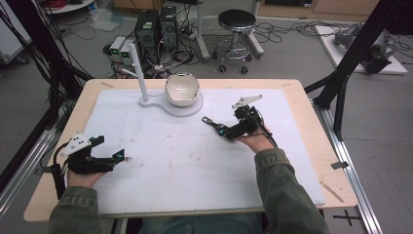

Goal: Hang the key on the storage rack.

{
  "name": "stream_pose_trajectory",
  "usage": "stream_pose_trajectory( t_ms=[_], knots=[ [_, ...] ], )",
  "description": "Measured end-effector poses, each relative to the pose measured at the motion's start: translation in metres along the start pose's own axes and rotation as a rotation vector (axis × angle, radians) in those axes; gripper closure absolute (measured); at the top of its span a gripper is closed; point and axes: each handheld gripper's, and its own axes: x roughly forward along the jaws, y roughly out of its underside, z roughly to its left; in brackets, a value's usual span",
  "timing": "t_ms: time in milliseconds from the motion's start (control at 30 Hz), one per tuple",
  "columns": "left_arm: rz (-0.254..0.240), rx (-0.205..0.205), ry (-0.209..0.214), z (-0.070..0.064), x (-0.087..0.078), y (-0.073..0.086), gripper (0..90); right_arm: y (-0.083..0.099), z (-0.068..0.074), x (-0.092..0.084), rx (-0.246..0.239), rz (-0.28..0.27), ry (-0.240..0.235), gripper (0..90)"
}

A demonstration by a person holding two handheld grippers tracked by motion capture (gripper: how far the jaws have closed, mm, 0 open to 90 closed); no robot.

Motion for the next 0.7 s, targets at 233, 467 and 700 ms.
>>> stream_pose_trajectory(
  t_ms=[233, 467, 700],
  knots=[
    [0.001, -0.003, 0.005, 0.0, 0.001, 0.0, 2.9, -0.014, -0.012, 0.021, 0.02, 0.065, -0.003, 0.5],
    [-0.018, -0.025, 0.022, 0.001, 0.0, -0.001, 2.9, -0.034, -0.011, 0.047, -0.003, 0.147, -0.036, 0.5],
    [-0.017, -0.03, 0.019, 0.003, 0.0, -0.001, 2.9, -0.043, -0.016, 0.067, -0.007, 0.236, -0.036, 0.5]
  ],
)
